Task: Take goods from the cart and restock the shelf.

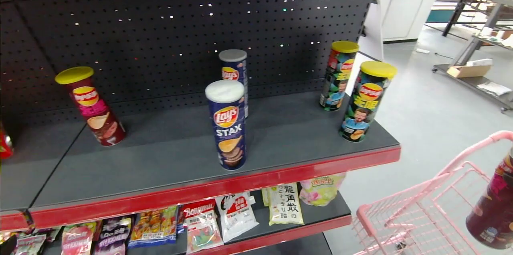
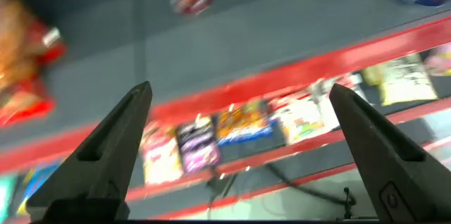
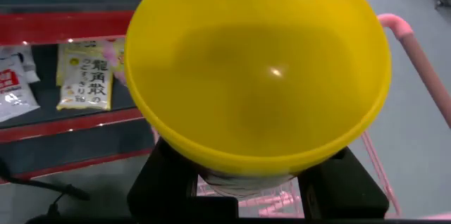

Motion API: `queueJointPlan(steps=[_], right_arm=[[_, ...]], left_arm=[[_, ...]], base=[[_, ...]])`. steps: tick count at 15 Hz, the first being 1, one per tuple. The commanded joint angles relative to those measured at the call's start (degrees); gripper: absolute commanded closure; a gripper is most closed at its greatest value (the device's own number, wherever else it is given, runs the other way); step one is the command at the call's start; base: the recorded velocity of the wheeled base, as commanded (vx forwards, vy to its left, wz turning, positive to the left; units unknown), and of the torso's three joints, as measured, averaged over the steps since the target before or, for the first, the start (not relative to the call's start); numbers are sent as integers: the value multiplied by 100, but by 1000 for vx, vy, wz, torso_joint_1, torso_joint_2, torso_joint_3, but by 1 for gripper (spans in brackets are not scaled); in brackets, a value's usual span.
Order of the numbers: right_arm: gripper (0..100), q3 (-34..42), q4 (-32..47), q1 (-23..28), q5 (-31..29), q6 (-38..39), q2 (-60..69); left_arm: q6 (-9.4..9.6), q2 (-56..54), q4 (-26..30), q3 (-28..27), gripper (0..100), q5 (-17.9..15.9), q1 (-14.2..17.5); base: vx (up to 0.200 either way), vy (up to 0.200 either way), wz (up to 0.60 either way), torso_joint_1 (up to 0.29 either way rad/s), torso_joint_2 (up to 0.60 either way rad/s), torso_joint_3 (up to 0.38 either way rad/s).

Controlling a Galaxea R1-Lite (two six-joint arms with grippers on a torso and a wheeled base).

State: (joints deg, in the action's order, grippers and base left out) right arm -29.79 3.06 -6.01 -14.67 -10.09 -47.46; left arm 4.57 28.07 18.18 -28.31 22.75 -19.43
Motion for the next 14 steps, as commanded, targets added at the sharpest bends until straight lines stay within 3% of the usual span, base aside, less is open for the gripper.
queueJointPlan(steps=[1, 3, 7, 9, 14], right_arm=[[100, 9, -7, 3, -1, -1, 26], [100, 17, -7, -5, -1, -1, 158], [100, 246, 28, -5, -10, -10, 501], [100, 272, 46, -5, -10, -1, 536], [100, 281, 46, 3, -10, -10, 676]], left_arm=[[0, -13, 2, 9, 0, 10, 1], [17, -92, 11, 36, 0, 10, 1], [61, -162, 11, 88, 0, 19, 1], [193, -206, 2, 88, 0, 19, 1], [246, -250, 11, 88, 0, 28, 10]], base=[[0, 0, 0, 0, 0, 0], [0, 0, 0, 0, 0, 0], [-150, 0, 0, 3, 2, 1], [0, 0, 0, 0, 0, 0], [0, 200, 0, 5, -2, 0]])
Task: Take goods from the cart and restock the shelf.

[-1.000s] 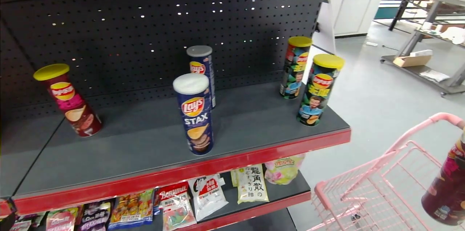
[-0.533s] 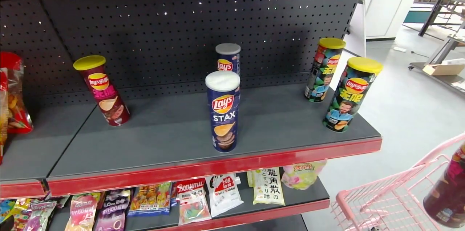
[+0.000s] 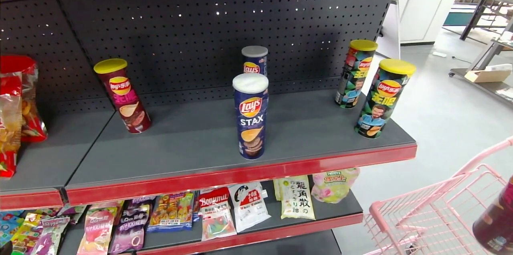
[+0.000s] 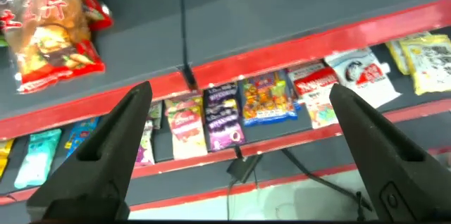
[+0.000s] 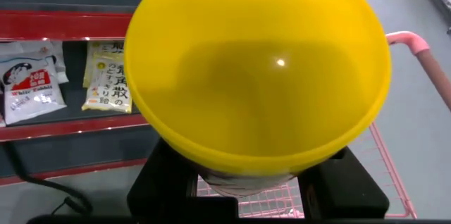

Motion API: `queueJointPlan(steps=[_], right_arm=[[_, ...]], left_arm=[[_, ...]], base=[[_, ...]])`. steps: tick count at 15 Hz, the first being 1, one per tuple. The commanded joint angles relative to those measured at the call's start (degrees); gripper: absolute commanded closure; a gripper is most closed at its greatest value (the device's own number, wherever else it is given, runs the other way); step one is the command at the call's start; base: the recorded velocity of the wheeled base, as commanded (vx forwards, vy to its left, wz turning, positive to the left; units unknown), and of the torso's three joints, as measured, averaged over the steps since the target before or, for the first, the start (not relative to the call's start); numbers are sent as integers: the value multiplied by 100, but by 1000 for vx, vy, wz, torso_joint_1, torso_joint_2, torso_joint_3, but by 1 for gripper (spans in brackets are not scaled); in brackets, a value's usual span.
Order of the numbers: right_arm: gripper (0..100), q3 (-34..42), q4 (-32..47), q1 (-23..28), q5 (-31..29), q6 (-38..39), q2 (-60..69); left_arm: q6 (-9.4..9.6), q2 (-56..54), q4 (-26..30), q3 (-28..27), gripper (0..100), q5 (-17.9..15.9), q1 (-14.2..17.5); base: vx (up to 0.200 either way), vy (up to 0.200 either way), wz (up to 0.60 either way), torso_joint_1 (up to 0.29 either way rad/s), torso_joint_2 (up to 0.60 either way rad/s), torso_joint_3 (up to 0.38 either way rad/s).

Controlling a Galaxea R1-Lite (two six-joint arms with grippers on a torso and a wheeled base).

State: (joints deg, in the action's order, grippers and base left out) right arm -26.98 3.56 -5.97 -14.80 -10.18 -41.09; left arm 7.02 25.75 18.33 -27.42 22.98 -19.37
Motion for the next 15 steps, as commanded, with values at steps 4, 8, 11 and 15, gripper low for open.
queueJointPlan(steps=[4, 8, 11, 15], right_arm=[[100, 8, -4, -9, 12, -2, 40], [100, 8, -4, -9, 12, -2, 58], [100, 61, -4, -27, 12, -2, 137], [100, 158, -4, -35, 12, -2, 260]], left_arm=[[-8, -17, -5, -1, 0, 5, 3], [1, -35, -5, -1, 0, 5, 3], [1, -35, -14, -1, 0, 5, 3], [10, -96, 3, -1, 0, 5, -5]], base=[[0, 200, 0, 6, 1, 5], [0, 200, 0, 4, 2, -1], [0, 200, 0, 2, 4, 2], [0, 200, 0, 0, 2, 0]])
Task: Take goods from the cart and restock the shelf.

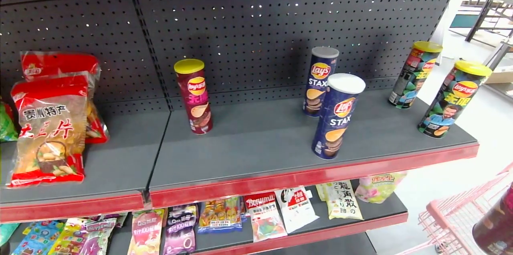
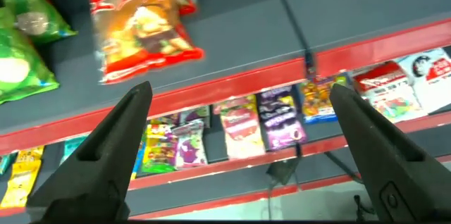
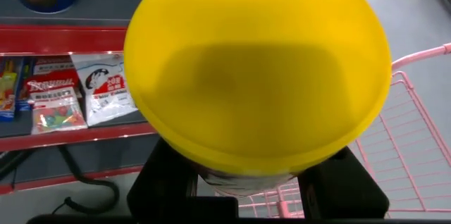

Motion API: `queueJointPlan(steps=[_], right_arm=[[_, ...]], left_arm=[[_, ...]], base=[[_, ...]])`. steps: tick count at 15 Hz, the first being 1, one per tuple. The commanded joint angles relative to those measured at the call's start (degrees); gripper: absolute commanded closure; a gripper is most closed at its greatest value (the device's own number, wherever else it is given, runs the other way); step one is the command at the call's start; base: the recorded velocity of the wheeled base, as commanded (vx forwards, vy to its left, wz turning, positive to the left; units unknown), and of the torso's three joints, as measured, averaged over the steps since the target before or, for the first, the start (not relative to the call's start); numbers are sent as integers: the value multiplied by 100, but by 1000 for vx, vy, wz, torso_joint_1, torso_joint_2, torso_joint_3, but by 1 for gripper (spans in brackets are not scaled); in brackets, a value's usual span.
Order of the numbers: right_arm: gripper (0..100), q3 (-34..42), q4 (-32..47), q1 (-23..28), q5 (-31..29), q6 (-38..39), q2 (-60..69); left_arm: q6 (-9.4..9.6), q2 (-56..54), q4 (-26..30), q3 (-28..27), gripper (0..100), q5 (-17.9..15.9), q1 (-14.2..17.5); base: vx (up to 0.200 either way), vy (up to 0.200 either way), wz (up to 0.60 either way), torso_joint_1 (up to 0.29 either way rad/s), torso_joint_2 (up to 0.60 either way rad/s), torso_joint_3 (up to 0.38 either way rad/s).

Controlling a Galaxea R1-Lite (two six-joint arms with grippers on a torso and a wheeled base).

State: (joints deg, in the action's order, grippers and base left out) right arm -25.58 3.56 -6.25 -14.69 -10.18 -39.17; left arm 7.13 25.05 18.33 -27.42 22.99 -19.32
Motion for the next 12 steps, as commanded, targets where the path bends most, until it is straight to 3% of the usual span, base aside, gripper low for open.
queueJointPlan(steps=[1, 6, 8, 10, 12], right_arm=[[100, 18, -4, -7, 1, -2, 67], [100, 18, -4, -7, 10, -2, 102], [100, 18, -4, -7, 10, -2, 102], [100, 18, -4, -7, 10, -2, 102], [100, 18, -4, -7, 10, -2, 111]], left_arm=[[-1, -27, -5, -1, 0, 4, -1], [-1, -27, -5, -1, 0, 4, -1], [131, -62, -14, -1, 0, 12, -1], [139, -88, -5, 26, 0, 12, -10], [139, -115, -5, 52, 0, 12, -1]], base=[[0, 200, 0, 2, 2, 7], [0, 200, 0, 5, 0, 2], [0, 0, 0, 0, 0, 0], [0, 0, 0, 0, 0, 0], [200, 0, 0, 5, 0, 2]])
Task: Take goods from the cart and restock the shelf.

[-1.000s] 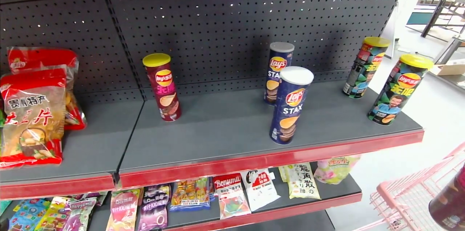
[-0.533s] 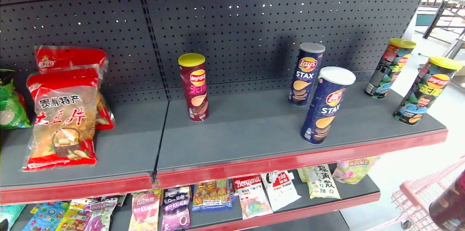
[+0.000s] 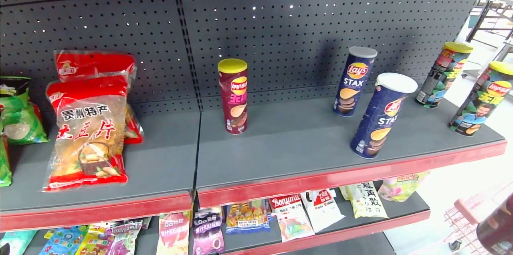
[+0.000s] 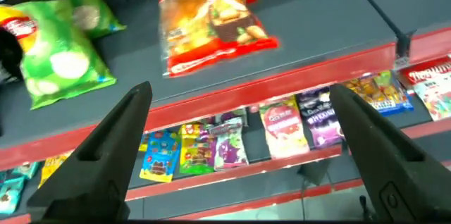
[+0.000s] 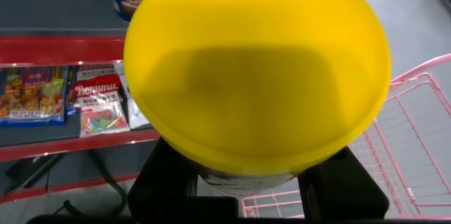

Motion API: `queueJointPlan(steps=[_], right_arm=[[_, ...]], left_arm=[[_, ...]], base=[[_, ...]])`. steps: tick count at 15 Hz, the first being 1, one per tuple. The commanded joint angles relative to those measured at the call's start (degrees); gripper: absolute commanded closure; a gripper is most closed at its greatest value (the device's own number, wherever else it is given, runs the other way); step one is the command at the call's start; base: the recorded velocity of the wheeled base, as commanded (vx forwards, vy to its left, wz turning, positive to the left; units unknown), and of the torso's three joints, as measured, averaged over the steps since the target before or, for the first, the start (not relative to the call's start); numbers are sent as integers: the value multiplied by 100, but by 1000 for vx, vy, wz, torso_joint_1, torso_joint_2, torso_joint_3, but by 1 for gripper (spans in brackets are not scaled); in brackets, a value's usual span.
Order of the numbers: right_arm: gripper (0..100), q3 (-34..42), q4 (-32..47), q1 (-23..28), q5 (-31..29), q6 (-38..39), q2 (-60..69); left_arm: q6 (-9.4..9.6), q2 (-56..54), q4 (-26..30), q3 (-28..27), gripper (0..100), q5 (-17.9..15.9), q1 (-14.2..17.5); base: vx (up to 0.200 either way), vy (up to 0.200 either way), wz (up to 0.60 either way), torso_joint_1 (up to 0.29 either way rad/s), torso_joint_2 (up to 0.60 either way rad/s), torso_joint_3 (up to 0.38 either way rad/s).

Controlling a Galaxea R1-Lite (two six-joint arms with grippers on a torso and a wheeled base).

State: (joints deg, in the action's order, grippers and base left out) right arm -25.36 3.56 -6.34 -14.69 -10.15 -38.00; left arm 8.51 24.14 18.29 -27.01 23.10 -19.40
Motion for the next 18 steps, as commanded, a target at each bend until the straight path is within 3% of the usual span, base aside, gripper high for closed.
queueJointPlan(steps=[1, 4, 7, 9, 10, 12, 13, 15, 16, 17, 18], right_arm=[[100, -4, -4, 1, 10, -4, -6], [100, -4, -4, 1, 1, -4, -6], [100, -4, -22, -8, 19, -4, 56], [100, 13, -4, 1, 221, -4, 258], [100, 13, 4, 10, 247, -4, 328], [100, 127, 22, 19, 247, -4, 601], [100, 163, 31, -16, 274, -13, 706], [100, 207, 31, -34, 397, -13, 820], [100, 189, 31, -25, 414, -13, 829], [100, 154, 22, -8, 405, -13, 812], [100, 136, 22, 27, 344, -22, 812]], left_arm=[[2, -23, 0, 12, 0, 1, -3], [2, -49, 0, 3, 0, 1, -3], [283, -155, 0, 12, 0, 1, -3], [327, -173, -27, 12, 0, -95, -20], [327, -181, -44, 12, 0, -166, -38], [318, 179, -88, -146, 0, -763, -64], [195, 495, -229, -357, 0, -1159, -64], [-614, 1453, -589, -823, 0, -1642, -64], [-956, 2306, -1169, -1069, 0, -1765, -38], [-1097, 2772, -1600, -1051, 0, -1827, -38], [-1246, 3097, -1916, -937, 0, -2424, -170]], base=[[200, 0, 0, -17, -2, 2], [133, 0, 0, -6, 3, 3], [0, 0, 0, 0, 0, 0], [0, 0, 0, 0, 0, 0], [0, 0, 0, 0, 0, 0], [0, 0, 0, 0, 0, 0], [0, 0, 0, 0, 0, 0], [0, 0, 0, 0, 0, 0], [0, 0, 0, 0, 0, 0], [0, 0, 0, 0, 0, 0], [0, 0, 0, 0, 0, 0]])
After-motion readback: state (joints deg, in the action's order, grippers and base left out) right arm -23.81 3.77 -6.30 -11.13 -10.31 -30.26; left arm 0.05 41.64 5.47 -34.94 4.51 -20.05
